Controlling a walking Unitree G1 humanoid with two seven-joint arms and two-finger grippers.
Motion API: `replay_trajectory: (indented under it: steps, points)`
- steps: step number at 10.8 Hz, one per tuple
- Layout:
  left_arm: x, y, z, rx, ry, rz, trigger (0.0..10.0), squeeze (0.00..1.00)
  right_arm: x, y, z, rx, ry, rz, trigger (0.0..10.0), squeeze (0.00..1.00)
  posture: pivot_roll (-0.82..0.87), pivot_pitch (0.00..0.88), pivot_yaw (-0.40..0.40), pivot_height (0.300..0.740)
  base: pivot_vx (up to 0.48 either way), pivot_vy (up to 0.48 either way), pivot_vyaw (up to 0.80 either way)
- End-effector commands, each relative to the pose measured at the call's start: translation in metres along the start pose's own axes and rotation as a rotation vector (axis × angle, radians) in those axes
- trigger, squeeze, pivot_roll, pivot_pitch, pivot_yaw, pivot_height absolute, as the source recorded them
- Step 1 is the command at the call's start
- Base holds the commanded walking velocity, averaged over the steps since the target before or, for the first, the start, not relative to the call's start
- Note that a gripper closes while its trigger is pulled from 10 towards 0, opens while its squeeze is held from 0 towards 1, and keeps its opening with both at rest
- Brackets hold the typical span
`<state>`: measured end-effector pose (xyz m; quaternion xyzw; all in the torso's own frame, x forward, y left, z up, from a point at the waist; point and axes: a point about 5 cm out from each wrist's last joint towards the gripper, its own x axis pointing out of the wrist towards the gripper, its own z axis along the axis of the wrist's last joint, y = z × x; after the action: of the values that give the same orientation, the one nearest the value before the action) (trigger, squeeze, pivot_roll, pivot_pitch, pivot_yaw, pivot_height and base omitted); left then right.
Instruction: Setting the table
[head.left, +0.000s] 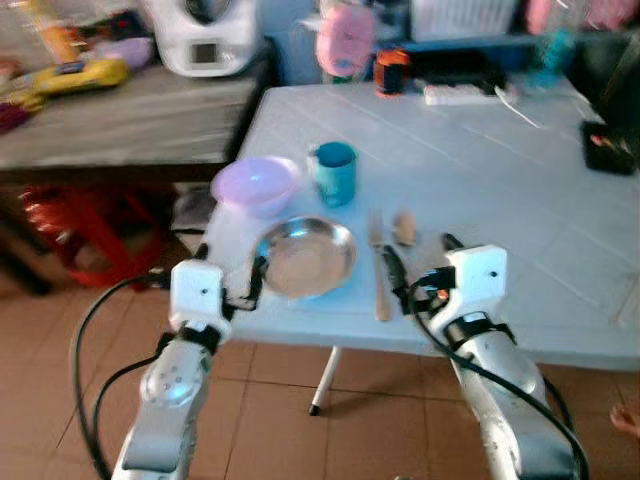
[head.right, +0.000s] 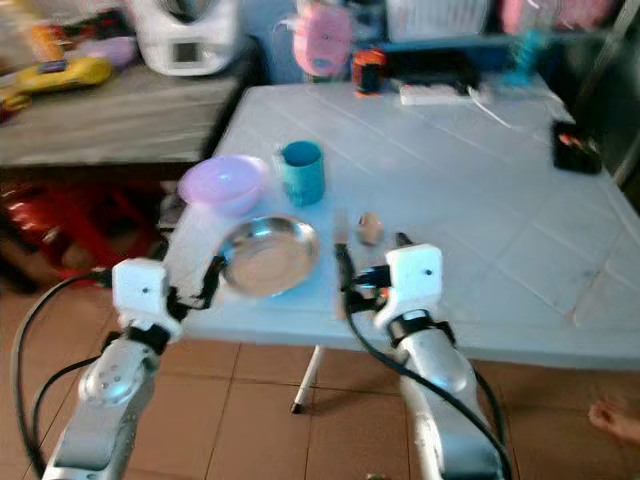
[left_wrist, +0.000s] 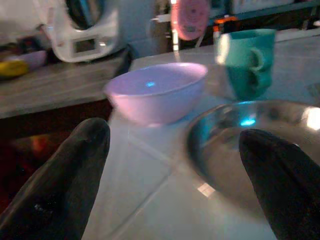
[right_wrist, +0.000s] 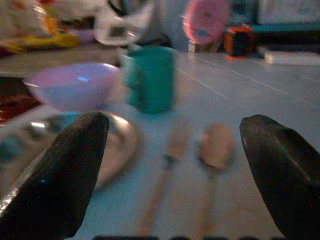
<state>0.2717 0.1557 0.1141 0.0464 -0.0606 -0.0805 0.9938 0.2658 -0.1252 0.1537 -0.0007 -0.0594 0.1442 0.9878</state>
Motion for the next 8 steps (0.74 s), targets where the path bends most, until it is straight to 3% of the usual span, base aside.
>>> replay_trajectory:
  steps: [1, 6, 8]
  points:
    - [-0.003, 0.004, -0.001, 0.016, 0.002, 0.000, 10.0, 0.00, 0.001, 0.005, 0.003, 0.009, -0.008, 0.024, 10.0, 0.00, -0.12, 0.119, 0.100, 0.740, 0.000, 0.000, 0.00]
    - [-0.011, -0.001, -0.006, -0.006, 0.012, -0.114, 10.0, 0.00, 0.018, 0.003, 0.001, 0.040, 0.068, 0.075, 10.0, 0.00, -0.12, 0.146, 0.098, 0.740, 0.000, 0.000, 0.00]
    - [-0.016, -0.008, -0.007, -0.018, 0.004, -0.187, 10.0, 0.00, 0.034, 0.001, 0.002, 0.111, 0.102, 0.050, 10.0, 0.00, -0.11, 0.153, 0.096, 0.740, 0.000, 0.000, 0.00]
